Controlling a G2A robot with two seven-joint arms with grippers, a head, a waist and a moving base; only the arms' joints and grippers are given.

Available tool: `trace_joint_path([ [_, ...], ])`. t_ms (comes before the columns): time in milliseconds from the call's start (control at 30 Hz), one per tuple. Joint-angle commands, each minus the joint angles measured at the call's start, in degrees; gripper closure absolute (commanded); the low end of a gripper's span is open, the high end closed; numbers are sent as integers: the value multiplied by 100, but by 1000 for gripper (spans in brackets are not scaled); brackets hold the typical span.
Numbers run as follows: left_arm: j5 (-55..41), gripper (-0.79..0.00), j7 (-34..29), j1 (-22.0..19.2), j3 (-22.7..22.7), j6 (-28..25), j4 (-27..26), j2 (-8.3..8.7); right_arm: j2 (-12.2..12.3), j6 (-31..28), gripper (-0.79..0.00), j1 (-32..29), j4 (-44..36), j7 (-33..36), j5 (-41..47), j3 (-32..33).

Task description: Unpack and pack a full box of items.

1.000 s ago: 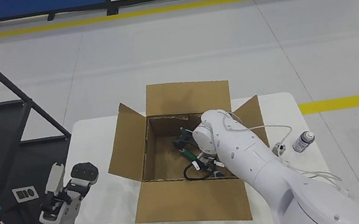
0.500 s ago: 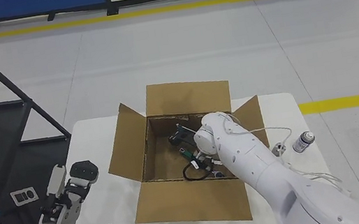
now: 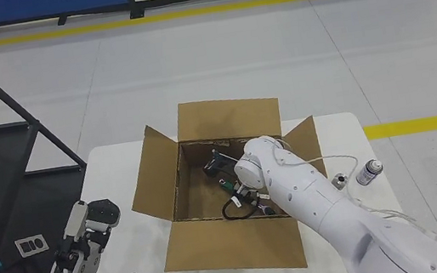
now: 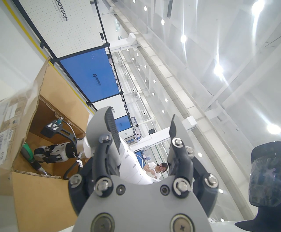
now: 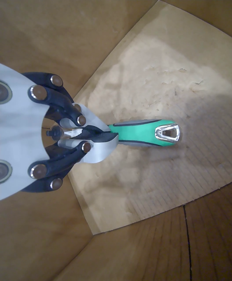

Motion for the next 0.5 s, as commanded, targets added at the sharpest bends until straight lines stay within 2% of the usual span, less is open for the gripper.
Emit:
trace_joint_path([
  [0, -20, -785, 31, -17, -9, 5, 5, -1, 75, 65, 0, -46, -192, 71, -46, 56],
  [33, -34, -785, 44, -23, -28, 8, 17, -1, 120, 96, 0, -77, -305, 125, -84, 85],
  [67, -61, -785, 47, -31, -45, 10, 22, -1, 165, 139, -62, -110, -420, 183, -122, 118],
  [100, -76, -785, 34, -36, -67, 7, 26, 1, 210, 176, -240, -146, -544, 244, -159, 151],
  [167, -118, -785, 36, -47, -115, -6, 41, 2, 303, 254, -323, -227, -795, 355, -226, 229],
  [467, -264, -785, 25, -124, -238, -9, 122, 9, 746, 543, -345, -661, -1896, 851, -615, 680],
])
